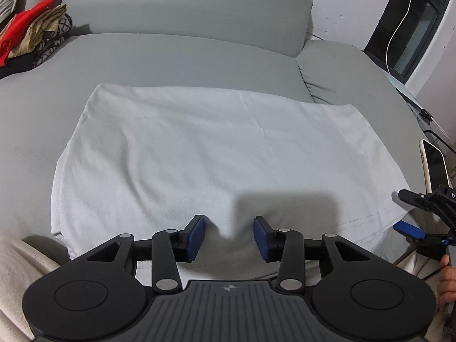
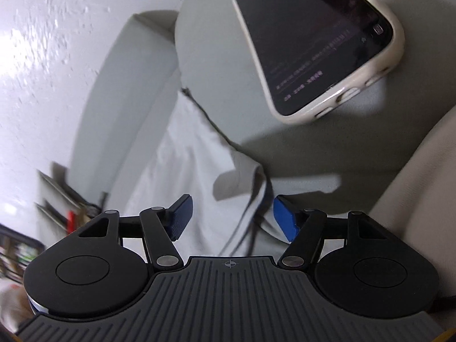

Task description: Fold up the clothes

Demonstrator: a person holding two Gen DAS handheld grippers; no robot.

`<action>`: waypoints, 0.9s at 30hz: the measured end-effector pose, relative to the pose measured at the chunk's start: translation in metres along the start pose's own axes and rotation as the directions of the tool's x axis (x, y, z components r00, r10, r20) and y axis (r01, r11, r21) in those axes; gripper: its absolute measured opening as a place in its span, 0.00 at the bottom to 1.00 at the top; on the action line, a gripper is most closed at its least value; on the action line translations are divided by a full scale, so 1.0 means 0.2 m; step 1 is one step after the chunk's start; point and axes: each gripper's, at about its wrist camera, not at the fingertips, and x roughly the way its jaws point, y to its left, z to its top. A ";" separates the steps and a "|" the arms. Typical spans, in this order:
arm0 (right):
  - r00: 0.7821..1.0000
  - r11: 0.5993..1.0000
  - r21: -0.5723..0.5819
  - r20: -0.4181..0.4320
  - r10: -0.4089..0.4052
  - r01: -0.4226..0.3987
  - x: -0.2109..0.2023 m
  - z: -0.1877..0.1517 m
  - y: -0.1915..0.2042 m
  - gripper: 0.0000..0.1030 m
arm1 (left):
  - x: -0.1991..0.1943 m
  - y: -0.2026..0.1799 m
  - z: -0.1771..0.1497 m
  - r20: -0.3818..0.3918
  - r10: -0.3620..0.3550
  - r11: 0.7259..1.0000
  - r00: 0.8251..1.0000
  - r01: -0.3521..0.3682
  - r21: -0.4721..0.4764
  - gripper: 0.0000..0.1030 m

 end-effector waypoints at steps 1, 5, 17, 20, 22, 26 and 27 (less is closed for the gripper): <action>1.000 1.000 0.002 -0.005 0.003 -0.003 0.01 0.01 -0.01 0.67 | 0.00 0.00 0.00 0.000 -0.001 1.000 1.000 0.001 0.001 0.38; 1.000 1.000 -0.001 -0.006 0.031 -0.031 0.07 0.03 -0.03 0.67 | 0.00 0.01 0.00 -0.002 -0.006 1.000 1.000 0.006 0.001 0.39; 0.997 0.996 -0.030 -0.003 0.080 -0.080 0.18 0.04 -0.01 0.50 | 0.01 0.02 0.01 -0.009 -0.022 1.000 1.000 0.022 -0.002 0.40; 0.998 0.997 -0.045 -0.002 0.068 -0.068 0.23 0.04 0.02 0.44 | 0.01 0.02 0.01 -0.012 -0.023 1.000 1.000 0.023 0.000 0.40; 0.999 0.998 -0.030 0.001 0.050 -0.050 0.22 0.04 0.02 0.23 | 0.01 0.02 0.01 -0.016 -0.022 1.000 1.000 0.023 0.002 0.40; 1.000 1.000 0.001 0.008 0.014 -0.014 0.22 0.04 0.03 0.10 | 0.01 0.02 0.02 -0.020 -0.022 1.000 1.000 0.023 0.008 0.40; 1.000 1.000 0.005 0.010 -0.001 0.001 0.22 0.04 0.04 0.10 | 0.01 0.02 0.02 -0.021 -0.021 1.000 1.000 0.022 0.010 0.40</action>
